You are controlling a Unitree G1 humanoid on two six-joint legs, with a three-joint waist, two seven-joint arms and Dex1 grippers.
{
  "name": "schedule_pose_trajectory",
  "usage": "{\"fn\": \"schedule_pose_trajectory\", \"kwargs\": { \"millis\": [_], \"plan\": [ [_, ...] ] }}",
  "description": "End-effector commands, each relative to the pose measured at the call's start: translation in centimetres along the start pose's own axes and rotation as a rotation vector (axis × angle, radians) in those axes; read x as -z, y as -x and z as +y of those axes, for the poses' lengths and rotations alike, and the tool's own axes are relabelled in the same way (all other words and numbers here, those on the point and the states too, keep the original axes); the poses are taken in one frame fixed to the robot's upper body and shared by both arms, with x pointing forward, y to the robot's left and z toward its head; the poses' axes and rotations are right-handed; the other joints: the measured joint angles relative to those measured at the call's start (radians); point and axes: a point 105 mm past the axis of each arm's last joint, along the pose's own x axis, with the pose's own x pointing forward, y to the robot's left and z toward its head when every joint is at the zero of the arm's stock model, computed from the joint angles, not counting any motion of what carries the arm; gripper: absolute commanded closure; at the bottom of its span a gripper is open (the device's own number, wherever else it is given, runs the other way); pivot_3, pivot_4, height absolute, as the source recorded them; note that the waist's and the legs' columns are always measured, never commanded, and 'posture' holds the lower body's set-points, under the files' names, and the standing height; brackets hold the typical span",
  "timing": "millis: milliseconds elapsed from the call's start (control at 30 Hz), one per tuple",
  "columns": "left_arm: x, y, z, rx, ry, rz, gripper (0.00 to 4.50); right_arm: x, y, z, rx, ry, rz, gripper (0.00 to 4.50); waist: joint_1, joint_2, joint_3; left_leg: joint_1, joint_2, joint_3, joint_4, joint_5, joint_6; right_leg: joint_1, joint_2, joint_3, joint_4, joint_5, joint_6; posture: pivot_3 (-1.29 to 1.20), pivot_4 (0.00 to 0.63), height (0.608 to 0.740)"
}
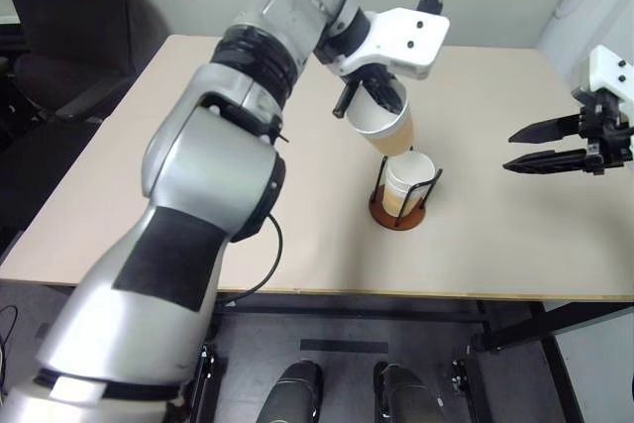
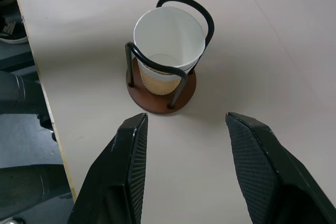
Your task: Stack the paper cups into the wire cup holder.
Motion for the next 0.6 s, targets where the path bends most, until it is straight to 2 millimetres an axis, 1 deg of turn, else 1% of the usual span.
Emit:
{"fn": "schedule_pose_trajectory", "kwargs": {
  "millis": [33, 267, 433, 600],
  "plan": [
    [-1.1, 0.4, 1.0, -0.052, -0.029, -0.009, 4.47, -1.2, 1.4, 0.0, 0.048, 0.044, -0.025, 2.16, 0.001, 0.000, 0.000, 0.000, 0.000, -0.001, 0.001, 0.000, 0.000, 0.001, -0.001, 0.000, 0.000, 0.000, 0.000, 0.00, 0.150, 0.740],
    [-0.4, -1.3, 0.6, -0.058, -0.033, 0.015, 4.47, -1.1, 1.3, 0.3, 0.046, 0.040, -0.029, 2.16, 0.002, 0.000, 0.000, 0.001, -0.002, -0.001, 0.009, -0.003, 0.004, 0.005, -0.002, 0.000, 0.000, 0.000, 0.002, 0.00, 0.150, 0.740],
    [-0.6, -2.2, 0.5, -0.054, -0.030, 0.005, 4.47, -1.0, 1.3, 0.5, 0.046, 0.033, -0.030, 2.16, 0.003, 0.000, 0.000, 0.001, -0.003, 0.000, 0.010, -0.003, 0.005, 0.006, -0.004, 0.000, 0.000, 0.000, 0.003, 0.00, 0.150, 0.740],
    [-0.9, -2.6, 0.5, -0.052, -0.026, -0.001, 4.47, -0.8, 1.4, 0.7, 0.047, 0.028, -0.026, 2.16, 0.004, 0.000, 0.000, 0.001, -0.003, 0.000, 0.010, -0.003, 0.005, 0.006, -0.005, 0.000, 0.000, 0.000, 0.006, 0.00, 0.150, 0.740]
  ]
}}
